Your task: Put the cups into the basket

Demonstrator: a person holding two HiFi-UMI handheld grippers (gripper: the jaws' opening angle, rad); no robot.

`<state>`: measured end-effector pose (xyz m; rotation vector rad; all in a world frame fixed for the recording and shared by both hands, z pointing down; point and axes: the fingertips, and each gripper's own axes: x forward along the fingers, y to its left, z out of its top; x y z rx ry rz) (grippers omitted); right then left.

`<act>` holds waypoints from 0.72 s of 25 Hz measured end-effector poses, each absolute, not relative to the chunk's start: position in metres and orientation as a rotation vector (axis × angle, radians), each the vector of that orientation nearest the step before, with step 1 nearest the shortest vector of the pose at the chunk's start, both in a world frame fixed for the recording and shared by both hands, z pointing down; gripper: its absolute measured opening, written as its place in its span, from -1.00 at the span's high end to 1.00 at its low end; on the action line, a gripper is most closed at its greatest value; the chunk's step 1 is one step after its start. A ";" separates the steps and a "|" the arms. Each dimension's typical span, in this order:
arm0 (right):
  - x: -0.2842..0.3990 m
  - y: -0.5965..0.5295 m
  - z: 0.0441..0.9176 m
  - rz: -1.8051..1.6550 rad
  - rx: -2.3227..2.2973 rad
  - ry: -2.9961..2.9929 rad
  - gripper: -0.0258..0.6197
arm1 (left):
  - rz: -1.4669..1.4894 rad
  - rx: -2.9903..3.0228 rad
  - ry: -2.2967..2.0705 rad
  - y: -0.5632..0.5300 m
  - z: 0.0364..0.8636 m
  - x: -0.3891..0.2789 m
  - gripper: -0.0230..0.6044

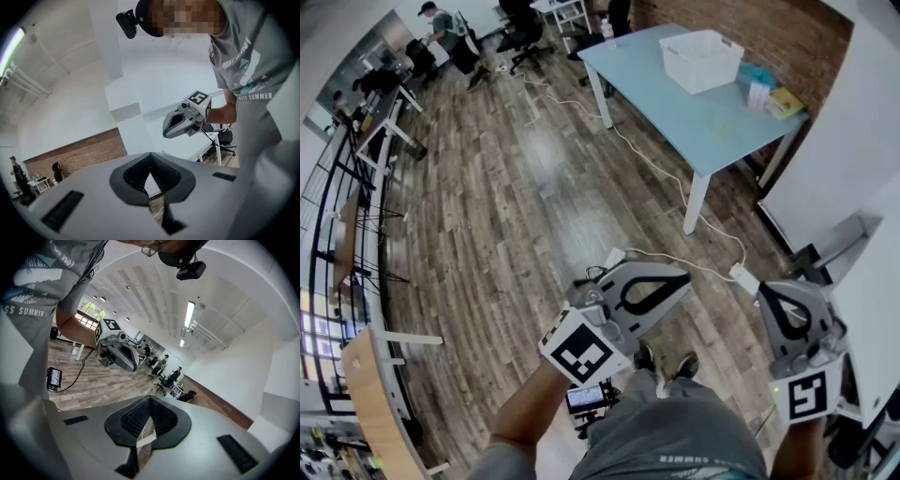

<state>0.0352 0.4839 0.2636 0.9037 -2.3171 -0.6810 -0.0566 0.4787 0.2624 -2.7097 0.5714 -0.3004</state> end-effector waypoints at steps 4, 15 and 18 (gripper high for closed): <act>0.035 0.485 0.263 -0.676 0.902 -2.308 0.88 | -0.294 -2.711 0.574 0.480 0.261 -0.058 0.92; 0.033 0.486 0.260 -0.633 0.894 -2.365 0.88 | -0.294 -2.713 0.575 0.478 0.257 -0.058 0.92; 0.033 0.487 0.265 -0.602 0.884 -2.386 0.87 | -0.293 -2.715 0.572 0.477 0.258 -0.057 0.92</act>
